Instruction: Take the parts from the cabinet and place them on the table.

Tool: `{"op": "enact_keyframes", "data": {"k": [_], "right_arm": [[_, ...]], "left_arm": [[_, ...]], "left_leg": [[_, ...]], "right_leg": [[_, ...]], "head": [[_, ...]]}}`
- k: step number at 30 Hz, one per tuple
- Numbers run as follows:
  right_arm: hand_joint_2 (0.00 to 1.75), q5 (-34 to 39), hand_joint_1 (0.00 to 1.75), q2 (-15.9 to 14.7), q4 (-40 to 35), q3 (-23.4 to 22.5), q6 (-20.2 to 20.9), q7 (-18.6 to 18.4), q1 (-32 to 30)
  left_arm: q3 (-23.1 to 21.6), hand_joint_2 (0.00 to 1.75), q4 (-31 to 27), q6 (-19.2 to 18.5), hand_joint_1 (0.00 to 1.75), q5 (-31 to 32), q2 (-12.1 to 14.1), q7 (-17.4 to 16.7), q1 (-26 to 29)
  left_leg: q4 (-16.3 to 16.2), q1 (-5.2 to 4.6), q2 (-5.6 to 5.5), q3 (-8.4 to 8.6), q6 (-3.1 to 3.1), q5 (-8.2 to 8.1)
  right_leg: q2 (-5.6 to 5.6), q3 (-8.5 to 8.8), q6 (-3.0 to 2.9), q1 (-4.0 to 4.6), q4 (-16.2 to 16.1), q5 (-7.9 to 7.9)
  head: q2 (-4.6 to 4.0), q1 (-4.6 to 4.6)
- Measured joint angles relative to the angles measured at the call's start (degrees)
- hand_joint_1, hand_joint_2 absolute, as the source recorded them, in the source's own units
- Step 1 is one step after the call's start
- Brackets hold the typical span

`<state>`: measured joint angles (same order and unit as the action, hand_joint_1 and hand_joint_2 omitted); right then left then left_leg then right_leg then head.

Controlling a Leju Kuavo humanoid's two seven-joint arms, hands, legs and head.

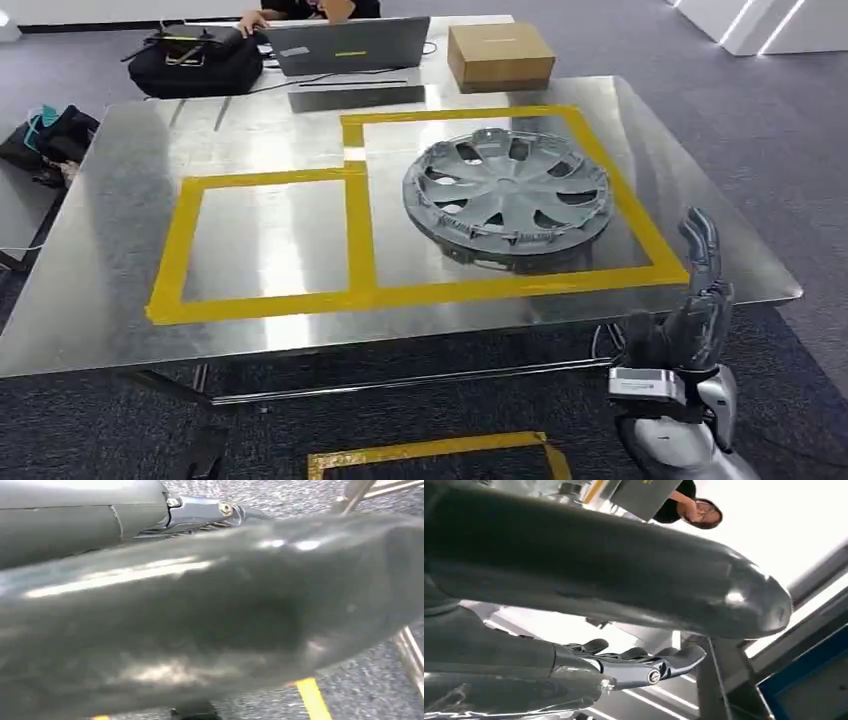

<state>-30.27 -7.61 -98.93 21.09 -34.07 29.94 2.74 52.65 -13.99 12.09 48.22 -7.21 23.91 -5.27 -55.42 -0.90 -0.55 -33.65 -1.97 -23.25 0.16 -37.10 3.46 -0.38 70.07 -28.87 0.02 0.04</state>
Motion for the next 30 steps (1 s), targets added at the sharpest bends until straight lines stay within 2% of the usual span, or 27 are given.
{"op": "enact_keyframes", "data": {"k": [1, 2, 3, 5, 6, 7, 8, 9, 11, 12, 13, 14, 15, 16, 17, 18, 19, 22, 23, 24, 25, 26, 27, 28, 29, 30], "right_arm": [[0.0, 0.8, 0.0, 0.0, -0.32, -0.32, 0.28, 0.17, 0.0], [0.0, 1.77, 0.0, 0.07, -0.79, -0.72, 0.5, 0.37, -0.01], [0.0, 2.49, 0.0, 0.22, -1.24, -1.15, 0.59, 0.5, 0.01], [0.0, 3.74, 0.0, 0.31, -1.55, -1.77, 0.96, 0.85, -0.25], [0.0, 4.39, 0.0, 0.33, -1.57, -2.01, 1.22, 1.05, -0.57], [0.0, 5.02, 0.0, 0.5, -1.77, -2.27, 1.64, 1.2, -0.89], [0.0, 5.4, 0.0, 0.59, -1.86, -2.47, 1.84, 1.38, -0.81], [0.0, 5.73, 0.0, 0.66, -1.95, -2.73, 1.99, 1.53, -0.82], [0.0, 6.56, 0.0, 0.83, -2.01, -3.1, 2.62, 2.21, -0.99], [0.0, 7.06, 0.0, 0.92, -2.01, -3.21, 2.99, 2.53, -1.11], [0.0, 7.32, 0.0, 0.96, -2.01, -3.3, 3.17, 2.71, -1.21], [0.0, 7.74, 0.0, 1.2, -2.05, -3.56, 3.54, 3.1, -1.29], [0.0, 8.0, 0.0, 1.33, -2.21, -3.76, 3.78, 3.43, -1.42], [0.0, 8.32, 0.0, 1.42, -2.49, -4.0, 3.98, 3.69, -1.48], [0.0, 8.39, 0.0, 1.55, -2.67, -4.13, 4.07, 3.8, -1.51], [0.0, 8.48, 0.0, 1.6, -2.95, -4.24, 4.13, 3.93, -1.58], [0.0, 8.52, 0.0, 1.64, -3.17, -4.39, 4.22, 4.0, -1.53], [0.0, 9.24, 0.0, 1.75, -3.3, -4.59, 4.74, 4.17, -1.85], [0.0, 9.44, 0.0, 1.81, -3.3, -4.7, 4.94, 4.24, -1.96], [0.0, 9.55, 0.0, 1.81, -3.3, -4.9, 5.11, 4.24, -2.04], [0.0, 9.7, 0.0, 1.81, -3.3, -5.16, 5.16, 4.24, -2.04], [0.0, 9.83, 0.0, 1.81, -3.3, -5.29, 5.22, 4.24, -2.04], [0.0, 9.92, 0.0, 1.81, -3.3, -5.38, 5.36, 4.24, -2.09], [0.0, 10.01, 0.0, 1.81, -3.3, -5.48, 5.46, 4.24, -2.18], [0.0, 10.07, 0.0, 1.81, -3.3, -5.55, 5.51, 4.24, -2.24], [0.0, 10.12, 0.0, 1.81, -3.3, -5.59, 5.51, 4.24, -2.23]], "left_arm": [[0.0, 0.0, 0.0, 0.02, 0.0, 0.0, -0.02, 0.0, -0.01], [0.0, 0.0, 0.0, 0.02, 0.0, 0.0, -0.07, 0.0, -0.05], [0.0, 0.0, 0.0, 0.02, 0.0, 0.02, -0.09, 0.0, -0.1], [0.02, 0.0, 0.0, 0.02, 0.0, 0.02, -0.09, 0.0, -0.07], [0.02, 0.0, 0.0, 0.02, 0.0, 0.02, -0.09, 0.0, -0.05], [0.02, 0.0, 0.0, 0.04, 0.0, 0.02, 0.02, 0.0, 0.02], [0.04, 0.0, 0.0, 0.07, 0.0, 0.02, 0.11, 0.02, 0.06], [0.04, 0.0, 0.0, 0.07, 0.0, 0.02, 0.02, 0.02, 0.04], [0.04, 0.0, 0.0, 0.07, 0.0, 0.02, -0.04, 0.02, -0.04], [0.04, 0.0, 0.0, 0.09, 0.0, 0.04, -0.07, 0.02, -0.05], [0.04, 0.0, 0.0, 0.09, 0.0, 0.04, -0.07, 0.02, -0.04], [0.04, 0.0, 0.0, 0.15, 0.0, 0.2, -0.07, 0.02, -0.06], [0.04, 0.0, 0.0, 0.18, 0.0, 0.22, -0.07, 0.02, -0.12], [0.04, 0.0, 0.0, 0.13, 0.0, 0.22, -0.07, 0.02, -0.19], [0.04, 0.0, 0.0, 0.02, 0.0, 0.2, -0.07, 0.02, -0.32], [0.04, 0.0, 0.0, -0.09, 0.0, 0.2, -0.09, 0.07, -0.54], [0.04, 0.0, 0.0, -0.18, 0.0, 0.2, -0.09, 0.2, -0.72], [0.04, 0.0, 0.0, -0.17, 0.0, 0.22, -0.13, 0.24, -0.52], [0.04, 0.0, 0.02, -0.15, 0.0, 0.26, -0.24, 0.24, -0.56], [0.04, 0.0, 0.02, -0.06, 0.0, 0.37, -0.09, 0.24, -0.61], [0.07, 0.0, 0.02, 0.0, 0.0, 0.37, -0.07, 0.24, -0.67], [0.07, 0.0, 0.02, 0.0, 0.0, 0.42, -0.07, 0.24, -0.74], [0.04, 0.0, 0.02, 0.0, 0.0, 0.46, -0.09, 0.24, -0.73], [0.07, 0.0, 0.02, 0.0, 0.0, 0.48, -0.13, 0.24, -0.73], [0.07, 0.0, 0.02, 0.0, 0.0, 0.52, -0.15, 0.24, -0.73], [0.07, 0.0, 0.02, -0.02, 0.0, 0.52, -0.15, 0.24, -0.73]], "left_leg": [[0.0, -0.12, -0.01, -0.47, 0.07, 0.38], [-0.14, -0.12, -0.01, -0.77, 0.22, 0.76], [-0.21, -0.51, 0.02, -1.2, 0.49, 1.05], [-0.26, -0.25, 0.07, -1.58, 1.02, 2.11], [-0.2, -0.14, 0.08, -1.7, 1.31, 2.51], [-0.17, -0.37, -0.08, -1.95, 1.64, 2.68], [-0.91, -0.28, -0.07, -2.59, 2.23, 0.76], [-3.5, -0.09, -0.04, -3.41, 2.75, -2.2], [-12.61, 0.59, -0.01, -6.09, 3.43, -8.06], [-16.28, 0.79, 0.01, -6.88, 3.66, -9.47], [-17.65, 0.94, 0.01, -6.74, 3.85, -9.28], [-16.91, 1.04, 0.01, -5.65, 3.98, -7.79], [-14.17, 1.12, 0.03, -3.51, 4.03, -5.49], [-9.66, 1.17, 0.04, -0.36, 3.99, -3.46], [-4.88, 1.26, 0.04, 3.02, 3.96, -2.81], [-1.11, 1.21, 0.0, 5.65, 3.79, -4.07], [1.39, 0.95, -0.14, 6.63, 3.17, -4.57], [1.44, 0.69, -0.05, 5.26, 1.78, -3.33], [1.63, 1.03, 0.25, 4.91, 1.24, -2.72], [1.62, 0.98, 0.27, 4.29, 0.71, -2.26], [1.62, 0.9, 0.31, 3.73, 0.42, -1.72], [1.6, 0.81, 0.31, 3.13, 0.29, -1.19], [1.58, 0.68, 0.31, 2.47, 0.24, -0.64], [1.52, 0.6, 0.32, 1.75, 0.26, -0.05], [1.48, 0.52, 0.32, 1.03, 0.28, 0.46], [1.38, 0.47, 0.31, 0.32, 0.36, 0.98]], "right_leg": [[0.0, 3.48, -0.46, 0.22, -4.86, 1.41], [0.01, 7.15, -1.06, 0.52, -10.22, 1.04], [0.01, 9.57, -1.18, 0.58, -13.63, 0.14], [0.08, 9.11, -1.26, 0.82, -14.01, 0.35], [0.11, 8.87, -1.53, 0.96, -13.92, 0.59], [-0.13, 7.87, -1.91, 0.4, -14.6, 1.37], [-0.26, 8.21, -2.17, 0.26, -14.53, 1.91], [-0.3, 7.61, -2.53, 0.17, -14.51, 2.36], [-0.37, 6.27, -2.79, 0.17, -14.38, 3.39], [-0.4, 5.55, -2.75, 0.17, -14.35, 3.9], [-0.41, 4.83, -2.64, 0.09, -14.33, 4.42], [-0.4, 4.04, -2.43, -0.01, -14.17, 4.91], [-0.4, 3.24, -2.15, -0.16, -13.97, 5.36], [-0.39, 2.62, -1.85, -0.32, -13.81, 5.76], [-0.38, 2.28, -1.52, -0.36, -13.67, 6.12], [-0.41, 1.82, -1.19, -0.2, -13.63, 6.43], [-0.45, 1.59, -0.83, -0.15, -13.57, 7.04], [-0.48, 1.34, 0.22, -0.33, -14.49, 8.84], [-0.38, 0.69, 0.47, -0.45, -14.1, 7.71], [-0.39, -0.37, 0.57, -0.38, -12.06, 4.61], [-0.38, -1.47, 0.69, -0.42, -7.56, 0.76], [-0.37, -2.67, 0.73, -0.37, -2.68, -2.14], [-0.36, -3.65, 0.76, -0.31, 1.71, -4.08], [-0.36, -3.85, 0.71, -0.27, 4.46, -4.37], [-0.36, -2.82, 0.63, -0.26, 4.46, -2.92], [-0.36, -0.66, 0.48, -0.23, 2.22, -0.58]], "head": [[0.0, -0.02], [0.0, -0.04], [0.0, -0.08], [0.0, -0.04], [0.0, -0.09], [0.0, 0.0], [0.0, -0.07], [0.0, -0.61], [0.0, -0.68], [0.0, -0.72], [0.0, -0.7], [0.0, -0.72], [0.0, -0.72], [0.0, -0.72], [0.0, -0.77], [0.0, -0.76], [0.0, -0.61], [0.0, -0.7], [0.0, -0.72], [0.0, -0.44], [0.0, -0.28], [0.0, -0.17], [0.0, -0.15], [0.0, -0.18], [0.0, -0.15], [0.0, -0.2]]}}
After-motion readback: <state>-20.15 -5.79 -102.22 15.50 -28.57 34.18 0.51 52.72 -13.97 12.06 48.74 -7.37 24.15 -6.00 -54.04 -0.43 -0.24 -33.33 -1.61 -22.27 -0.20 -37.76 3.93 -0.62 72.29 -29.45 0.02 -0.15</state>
